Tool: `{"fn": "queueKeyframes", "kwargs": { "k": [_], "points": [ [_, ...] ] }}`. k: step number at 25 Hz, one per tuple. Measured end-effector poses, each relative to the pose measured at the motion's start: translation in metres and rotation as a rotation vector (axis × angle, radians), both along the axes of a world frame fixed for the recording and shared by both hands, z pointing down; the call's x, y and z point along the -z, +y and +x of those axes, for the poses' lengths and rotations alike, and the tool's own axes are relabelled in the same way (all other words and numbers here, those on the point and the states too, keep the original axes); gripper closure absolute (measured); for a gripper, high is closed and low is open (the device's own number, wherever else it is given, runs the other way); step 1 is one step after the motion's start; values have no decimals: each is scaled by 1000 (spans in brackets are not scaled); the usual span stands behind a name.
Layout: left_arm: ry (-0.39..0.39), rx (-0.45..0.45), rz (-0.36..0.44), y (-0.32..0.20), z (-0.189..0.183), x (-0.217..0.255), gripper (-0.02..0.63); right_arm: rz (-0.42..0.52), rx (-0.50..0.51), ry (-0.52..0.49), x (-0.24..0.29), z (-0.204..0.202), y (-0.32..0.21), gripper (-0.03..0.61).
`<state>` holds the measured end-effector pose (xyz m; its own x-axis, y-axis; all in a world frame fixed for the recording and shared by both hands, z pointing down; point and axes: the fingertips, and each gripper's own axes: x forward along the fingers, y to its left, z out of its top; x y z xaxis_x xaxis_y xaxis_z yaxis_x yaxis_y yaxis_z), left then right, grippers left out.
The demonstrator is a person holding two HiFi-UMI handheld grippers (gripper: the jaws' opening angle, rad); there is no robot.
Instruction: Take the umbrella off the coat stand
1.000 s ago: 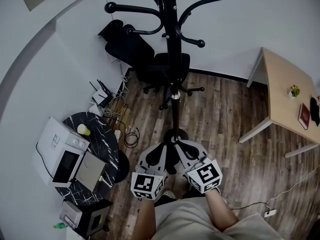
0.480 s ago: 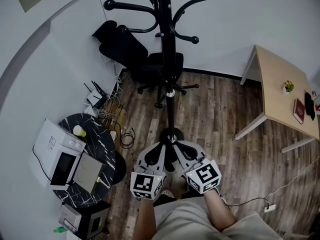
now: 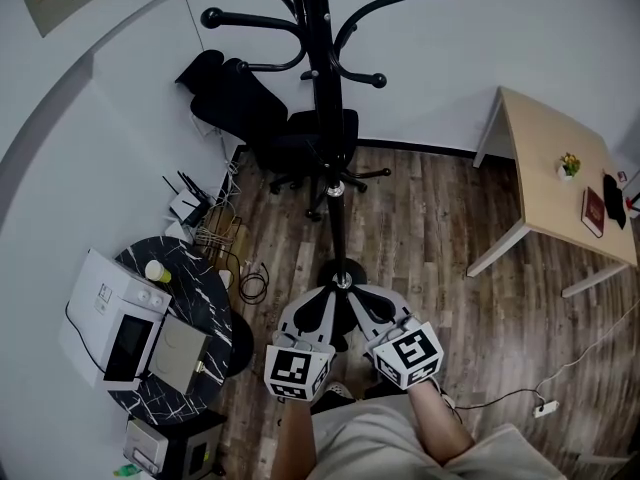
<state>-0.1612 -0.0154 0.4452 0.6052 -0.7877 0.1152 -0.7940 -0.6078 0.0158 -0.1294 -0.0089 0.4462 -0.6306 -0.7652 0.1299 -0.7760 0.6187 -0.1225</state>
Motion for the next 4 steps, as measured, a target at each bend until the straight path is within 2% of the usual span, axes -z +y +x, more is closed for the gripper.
{"fn": "queueKeyframes", "kwargs": {
  "k": [4],
  "points": [
    [5,-11,-9,3,1,-1,591,6,-8,2,3,1,0,572]
  ]
}}
